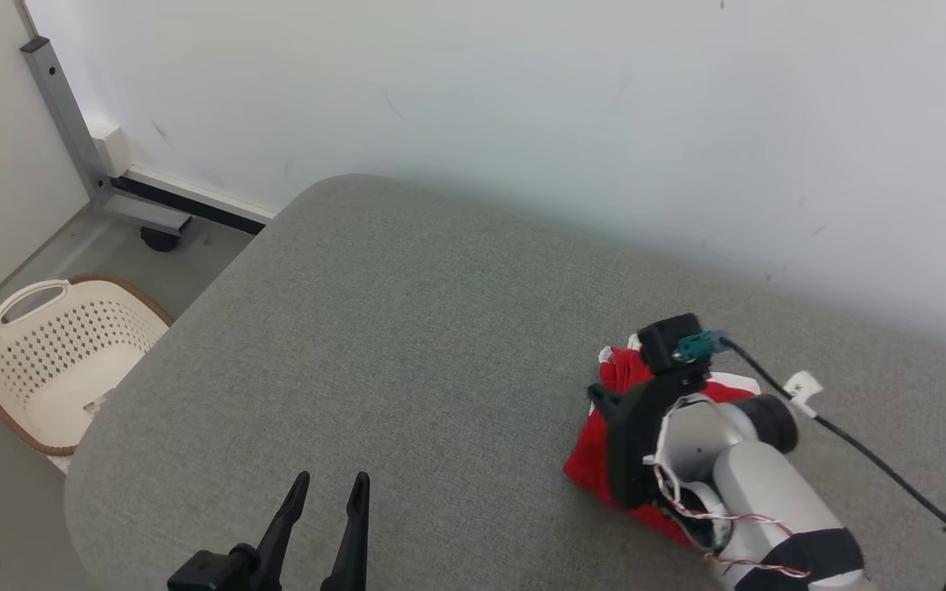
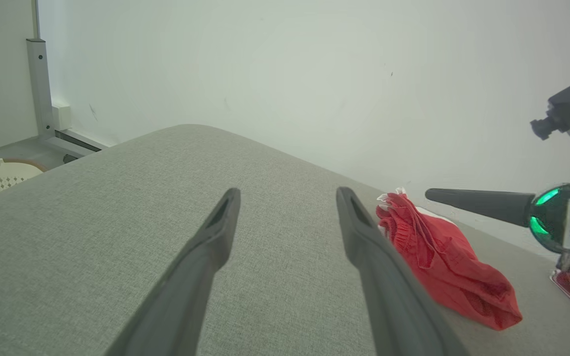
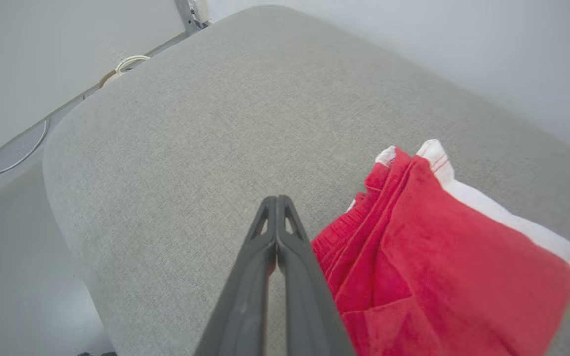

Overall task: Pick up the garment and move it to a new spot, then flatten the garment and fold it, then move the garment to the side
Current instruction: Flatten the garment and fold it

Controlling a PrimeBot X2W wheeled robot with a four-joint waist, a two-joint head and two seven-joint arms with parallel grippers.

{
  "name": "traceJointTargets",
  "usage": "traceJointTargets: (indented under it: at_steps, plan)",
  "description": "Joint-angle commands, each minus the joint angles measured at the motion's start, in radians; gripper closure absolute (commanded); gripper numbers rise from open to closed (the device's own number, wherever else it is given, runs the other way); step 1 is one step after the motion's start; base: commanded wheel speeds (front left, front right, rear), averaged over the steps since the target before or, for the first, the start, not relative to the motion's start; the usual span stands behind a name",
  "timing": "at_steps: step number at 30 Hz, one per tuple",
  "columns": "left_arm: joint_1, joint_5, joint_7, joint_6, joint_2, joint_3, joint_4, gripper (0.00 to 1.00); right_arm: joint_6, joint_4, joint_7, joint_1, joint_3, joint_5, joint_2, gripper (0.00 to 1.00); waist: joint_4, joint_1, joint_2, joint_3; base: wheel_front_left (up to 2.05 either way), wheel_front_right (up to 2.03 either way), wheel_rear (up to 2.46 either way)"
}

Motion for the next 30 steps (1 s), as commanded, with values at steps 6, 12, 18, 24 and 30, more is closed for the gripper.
traceJointTargets:
  at_steps: [6, 12, 18, 24, 30]
  plan:
    - [0.015, -0.004, -0.009, -0.001, 0.002, -0.008, -0.008, 0.00, 0.000, 0.029, -0.003, 0.048, -0.191, -0.159, -0.024, 1.00, 0.001, 0.0001, 0.0001, 0.006, 0.00, 0.00, 0.00]
    - [0.016, -0.003, -0.010, -0.008, -0.005, -0.020, 0.004, 0.00, 0.000, 0.114, -0.048, 0.077, -0.315, -0.303, -0.014, 1.00, 0.019, 0.0001, 0.0001, 0.018, 0.00, 0.00, 0.00]
    - [0.007, -0.007, -0.012, -0.008, -0.007, -0.025, 0.014, 0.00, 0.000, 0.189, -0.088, 0.055, -0.308, -0.338, -0.001, 1.00, 0.038, 0.0001, 0.0001, 0.024, 0.00, 0.00, 0.00]
    - [0.009, -0.013, -0.017, -0.006, -0.002, -0.020, 0.019, 0.00, 0.000, 0.214, -0.126, 0.034, -0.105, -0.174, -0.001, 1.00, 0.041, 0.0001, 0.0001, 0.021, 0.00, 0.00, 0.00]
    - [0.009, -0.014, -0.017, -0.003, -0.002, -0.025, 0.021, 0.00, 0.000, 0.171, -0.111, 0.040, 0.085, -0.054, 0.000, 1.00, 0.019, 0.0001, 0.0001, 0.010, 0.00, 0.00, 0.00]
